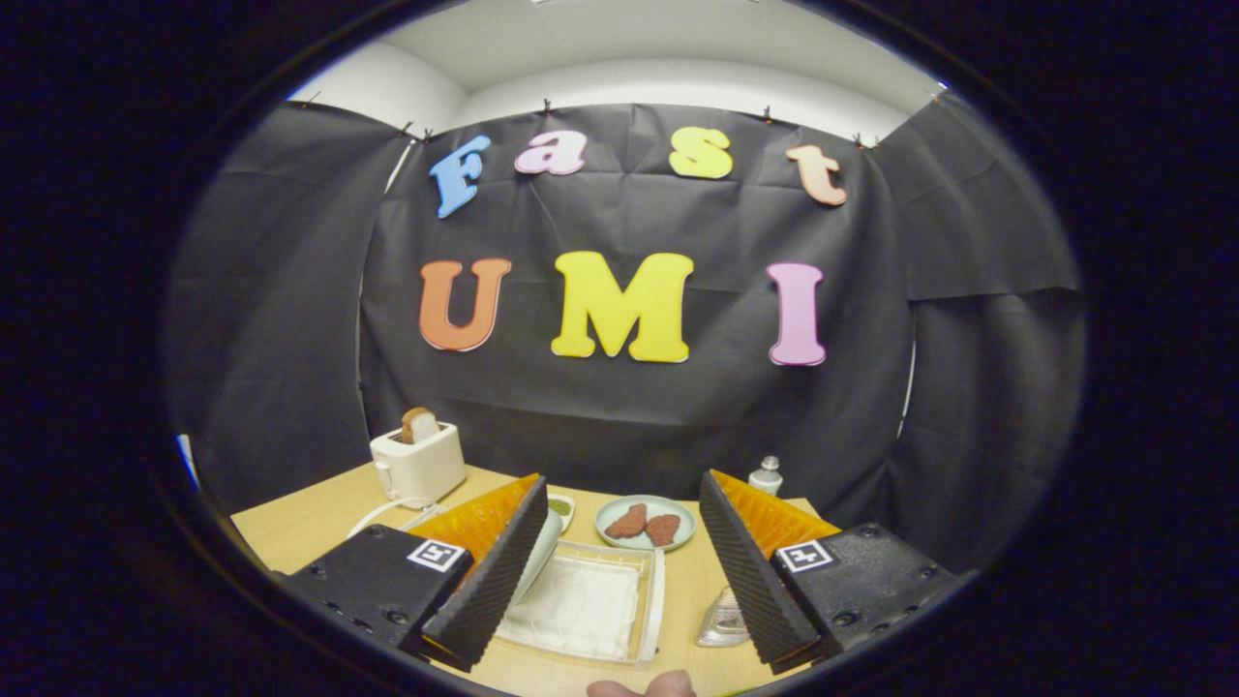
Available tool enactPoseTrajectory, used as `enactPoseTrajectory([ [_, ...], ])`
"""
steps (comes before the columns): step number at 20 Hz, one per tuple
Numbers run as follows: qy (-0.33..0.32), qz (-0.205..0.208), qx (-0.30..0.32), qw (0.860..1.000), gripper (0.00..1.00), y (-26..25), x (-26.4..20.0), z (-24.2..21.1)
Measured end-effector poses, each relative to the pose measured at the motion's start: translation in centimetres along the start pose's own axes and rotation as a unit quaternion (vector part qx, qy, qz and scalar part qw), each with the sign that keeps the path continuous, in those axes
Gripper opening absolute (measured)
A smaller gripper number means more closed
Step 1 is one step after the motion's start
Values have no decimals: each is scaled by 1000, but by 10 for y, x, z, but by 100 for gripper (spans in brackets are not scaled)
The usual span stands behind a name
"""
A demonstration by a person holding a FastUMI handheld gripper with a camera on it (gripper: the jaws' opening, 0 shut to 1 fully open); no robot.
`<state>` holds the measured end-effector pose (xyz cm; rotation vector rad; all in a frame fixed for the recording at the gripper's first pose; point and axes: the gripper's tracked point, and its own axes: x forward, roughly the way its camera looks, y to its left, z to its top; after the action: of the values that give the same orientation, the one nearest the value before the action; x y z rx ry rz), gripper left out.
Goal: Take the plate from the dish rack, then take the spoon from the basket and place it into the plate.
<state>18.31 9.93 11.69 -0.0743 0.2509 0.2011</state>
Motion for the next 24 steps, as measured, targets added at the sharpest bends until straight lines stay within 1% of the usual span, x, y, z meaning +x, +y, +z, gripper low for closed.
enactPoseTrajectory([
  [3,68,30,10,997,100,32,37,-7],
  [6,150,44,-12,988,100,58,68,-30],
  [8,194,51,-4,980,100,69,81,-45],
  [10,227,44,-1,973,100,72,91,-55],
  [13,274,13,3,962,100,63,105,-76],
  [14,295,6,10,955,100,60,108,-85],
  [16,333,9,41,942,100,62,112,-101],
  [17,348,13,58,936,97,65,114,-107],
  [19,364,13,82,928,92,67,119,-113],
  [24,391,6,115,913,64,74,129,-124],
])
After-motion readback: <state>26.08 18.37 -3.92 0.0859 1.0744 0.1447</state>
